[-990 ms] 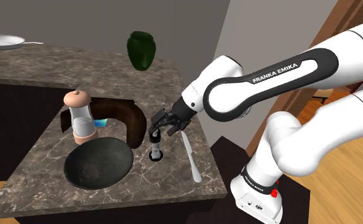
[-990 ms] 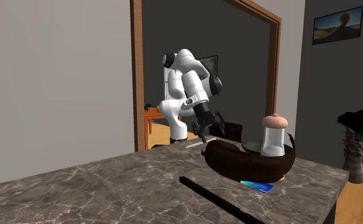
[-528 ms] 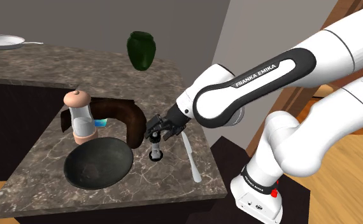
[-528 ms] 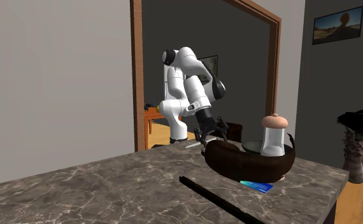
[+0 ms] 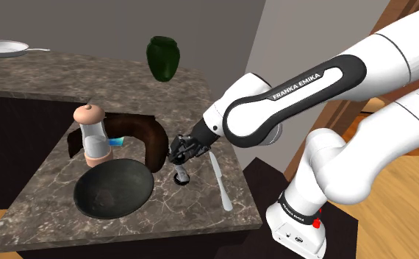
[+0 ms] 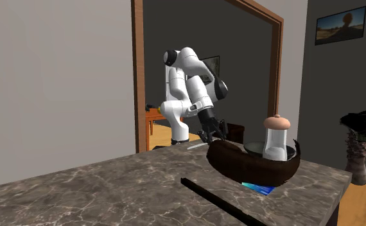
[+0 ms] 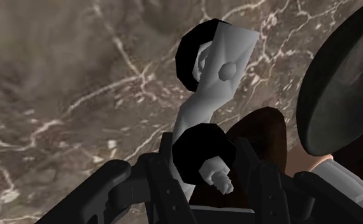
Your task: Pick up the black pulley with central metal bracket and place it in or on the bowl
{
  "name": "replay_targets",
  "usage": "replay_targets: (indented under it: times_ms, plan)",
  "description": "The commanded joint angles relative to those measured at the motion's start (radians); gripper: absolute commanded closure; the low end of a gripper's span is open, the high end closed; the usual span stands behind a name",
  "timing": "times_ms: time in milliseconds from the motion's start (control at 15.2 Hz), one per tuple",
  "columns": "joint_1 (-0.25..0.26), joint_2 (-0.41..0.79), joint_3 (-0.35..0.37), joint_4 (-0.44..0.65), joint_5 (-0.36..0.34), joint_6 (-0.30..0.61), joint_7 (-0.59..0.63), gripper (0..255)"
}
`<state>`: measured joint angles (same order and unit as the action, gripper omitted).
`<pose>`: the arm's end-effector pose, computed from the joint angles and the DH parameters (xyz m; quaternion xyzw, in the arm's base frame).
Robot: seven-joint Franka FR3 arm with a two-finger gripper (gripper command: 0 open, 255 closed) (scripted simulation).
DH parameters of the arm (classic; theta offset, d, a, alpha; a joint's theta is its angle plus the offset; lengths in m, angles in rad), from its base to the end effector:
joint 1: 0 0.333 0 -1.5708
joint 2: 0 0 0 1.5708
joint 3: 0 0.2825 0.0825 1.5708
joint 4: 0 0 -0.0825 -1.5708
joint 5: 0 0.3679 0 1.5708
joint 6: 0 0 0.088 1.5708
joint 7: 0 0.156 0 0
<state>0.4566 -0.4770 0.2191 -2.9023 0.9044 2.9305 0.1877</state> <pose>0.3334 0.1962 0.2919 -0.9445 0.1675 -0.1580 0.2345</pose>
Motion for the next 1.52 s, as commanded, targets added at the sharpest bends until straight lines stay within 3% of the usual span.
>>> replay_targets:
  times_ms: [0, 396, 858, 1452]
  plan:
    - [-0.002, 0.004, -0.003, -0.008, 0.001, -0.001, -0.001, 255]
    - [-0.003, 0.007, -0.002, -0.005, 0.0, -0.001, 0.001, 255]
    - [-0.109, -0.115, 0.056, 0.014, -0.128, -0.149, 0.12, 255]
    - [-0.185, -0.229, 0.072, 0.071, -0.23, -0.32, 0.209, 255]
